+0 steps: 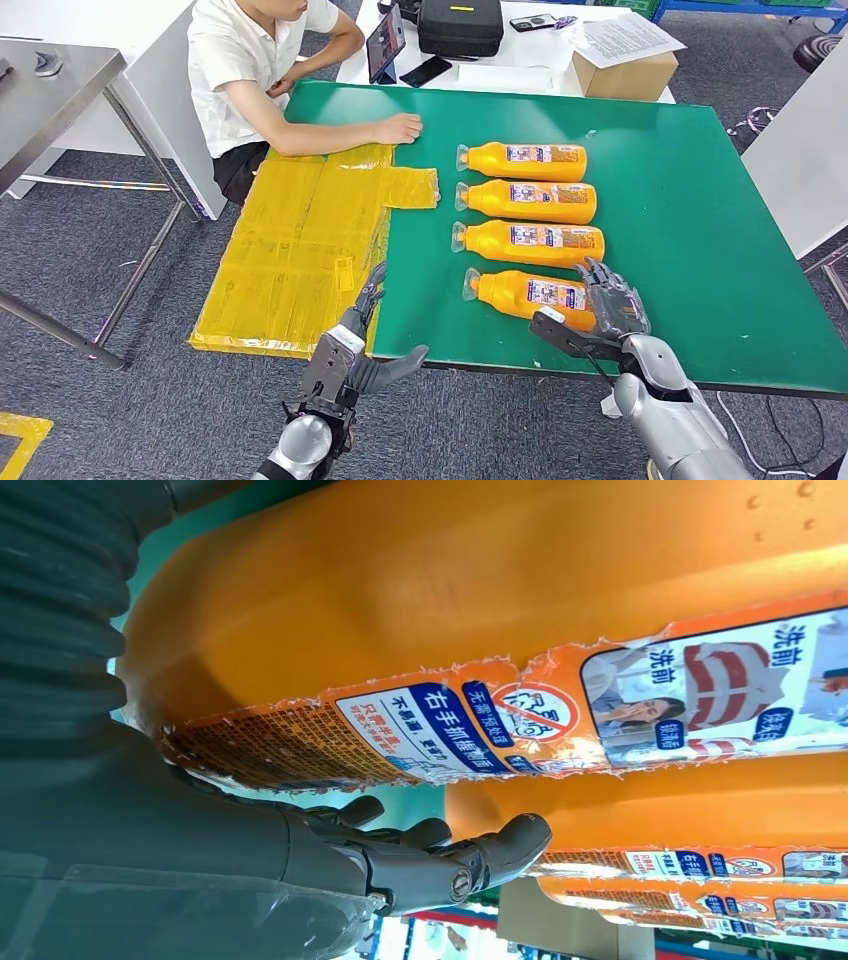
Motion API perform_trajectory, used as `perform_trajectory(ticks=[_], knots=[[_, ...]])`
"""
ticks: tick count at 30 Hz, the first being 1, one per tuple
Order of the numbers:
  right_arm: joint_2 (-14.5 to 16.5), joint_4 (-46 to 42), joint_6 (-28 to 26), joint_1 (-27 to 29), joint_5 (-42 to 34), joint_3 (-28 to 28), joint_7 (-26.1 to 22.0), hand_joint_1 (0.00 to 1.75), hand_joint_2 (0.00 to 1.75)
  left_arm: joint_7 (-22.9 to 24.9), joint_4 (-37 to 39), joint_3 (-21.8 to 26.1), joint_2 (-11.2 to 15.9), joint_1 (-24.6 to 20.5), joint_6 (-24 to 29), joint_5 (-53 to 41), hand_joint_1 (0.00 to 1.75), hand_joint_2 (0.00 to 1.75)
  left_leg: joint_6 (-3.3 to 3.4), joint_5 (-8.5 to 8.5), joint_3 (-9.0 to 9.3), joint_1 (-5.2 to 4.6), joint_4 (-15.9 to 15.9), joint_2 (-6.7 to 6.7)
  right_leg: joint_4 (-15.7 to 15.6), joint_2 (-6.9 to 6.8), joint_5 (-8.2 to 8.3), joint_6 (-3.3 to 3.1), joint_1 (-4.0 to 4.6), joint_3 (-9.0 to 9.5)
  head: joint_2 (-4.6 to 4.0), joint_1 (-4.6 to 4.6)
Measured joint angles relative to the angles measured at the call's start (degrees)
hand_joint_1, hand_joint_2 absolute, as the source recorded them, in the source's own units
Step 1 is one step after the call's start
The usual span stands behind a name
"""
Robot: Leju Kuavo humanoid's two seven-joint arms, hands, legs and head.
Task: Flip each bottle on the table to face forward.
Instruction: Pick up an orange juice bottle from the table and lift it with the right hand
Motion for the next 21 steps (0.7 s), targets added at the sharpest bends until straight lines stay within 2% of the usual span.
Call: perform_trajectory(ticks=[9,13,14,16,21], knots=[[0.0,0.2,0.0,0.0,0.0,0.0,0.0,0.03,1.75,0.0,-0.1,0.0,0.0,0.2,0.0,0.0,0.00,1.75,0.00,0.00,0.04,0.00,0.0,0.00,0.0,0.00,0.00,0.00,0.00,0.03,0.00,0.01],[0.1,0.2,0.5,0.0,0.0,0.0,-0.3,1.69,1.75,0.0,-0.1,0.0,0.0,0.2,-0.1,0.0,0.00,1.75,0.00,0.00,0.05,0.00,0.0,0.01,0.0,0.00,0.00,0.00,0.00,0.04,0.00,0.01],[0.1,0.3,1.0,0.0,-0.2,0.0,-0.7,1.75,1.75,0.0,-0.1,0.0,0.0,0.2,-0.2,0.0,0.00,1.75,0.00,0.00,0.05,0.00,0.0,0.01,0.0,0.01,0.00,0.00,0.00,0.03,0.00,0.01],[0.1,0.3,2.6,0.1,-1.8,-0.1,-2.3,1.75,1.75,0.0,-0.1,0.0,0.0,0.2,-0.4,0.0,0.00,1.75,0.00,0.00,0.07,0.00,0.0,0.03,0.0,0.02,0.00,0.00,0.00,0.03,0.00,0.01],[0.0,-0.2,8.6,0.1,-10.9,-1.5,-8.2,1.75,1.75,-0.3,-0.1,0.0,0.0,0.1,-1.1,0.3,0.00,1.75,0.00,-0.03,0.24,0.01,0.0,0.10,0.0,0.04,0.00,-0.01,0.02,0.14,0.00,0.03]])
